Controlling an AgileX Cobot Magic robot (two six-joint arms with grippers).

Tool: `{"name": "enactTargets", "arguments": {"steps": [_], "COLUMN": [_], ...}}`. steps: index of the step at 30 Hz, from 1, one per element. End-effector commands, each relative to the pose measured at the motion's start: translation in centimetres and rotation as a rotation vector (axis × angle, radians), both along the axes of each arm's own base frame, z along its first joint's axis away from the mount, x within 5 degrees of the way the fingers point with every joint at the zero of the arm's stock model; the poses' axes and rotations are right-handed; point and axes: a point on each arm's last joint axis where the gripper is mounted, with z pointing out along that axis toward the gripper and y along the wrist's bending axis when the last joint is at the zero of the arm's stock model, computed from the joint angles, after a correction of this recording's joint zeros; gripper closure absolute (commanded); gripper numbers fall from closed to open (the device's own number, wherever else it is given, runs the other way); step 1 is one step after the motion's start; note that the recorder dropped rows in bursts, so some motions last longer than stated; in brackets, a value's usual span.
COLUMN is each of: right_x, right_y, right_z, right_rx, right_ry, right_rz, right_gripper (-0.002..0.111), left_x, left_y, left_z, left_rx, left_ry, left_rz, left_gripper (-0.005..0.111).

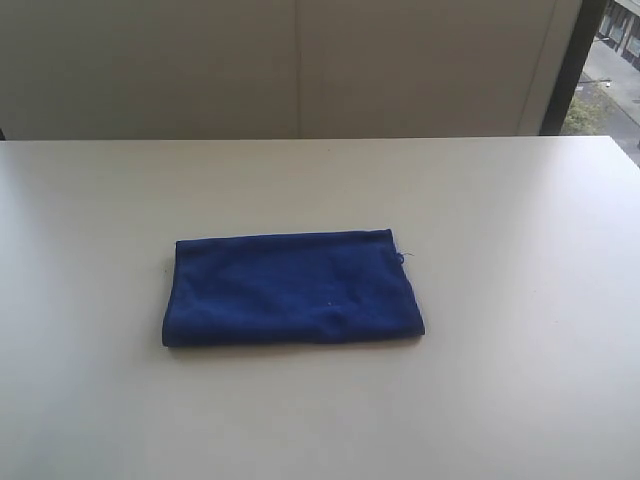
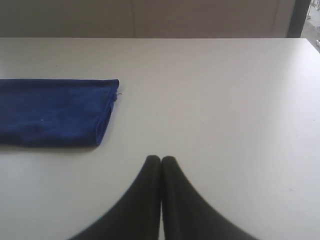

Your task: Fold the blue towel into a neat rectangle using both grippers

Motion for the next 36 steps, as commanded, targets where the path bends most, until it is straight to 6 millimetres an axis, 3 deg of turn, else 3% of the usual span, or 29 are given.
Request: {"name": "enactTargets", "arguments": {"steps": [1, 36], "right_x": [-0.03, -0.02], "right_y": [0.03, -0.29], "right_z": [-0.09, -0.09], "right_rx": [0.009, 0.008], "right_ry": [-0.005, -0.005], "right_rz": [0.004, -0.056], "right_gripper": [0.108, 0.108], "left_x": [-0.01, -0.01], "left_y": [-0.02, -0.02], "left_z": [-0.03, -0.03], "left_rx": [-0.011, -0.011], "left_ry": [-0.006, -0.006], "left_rz": [0.003, 0.003], "left_gripper": [0.107, 0.107]}}
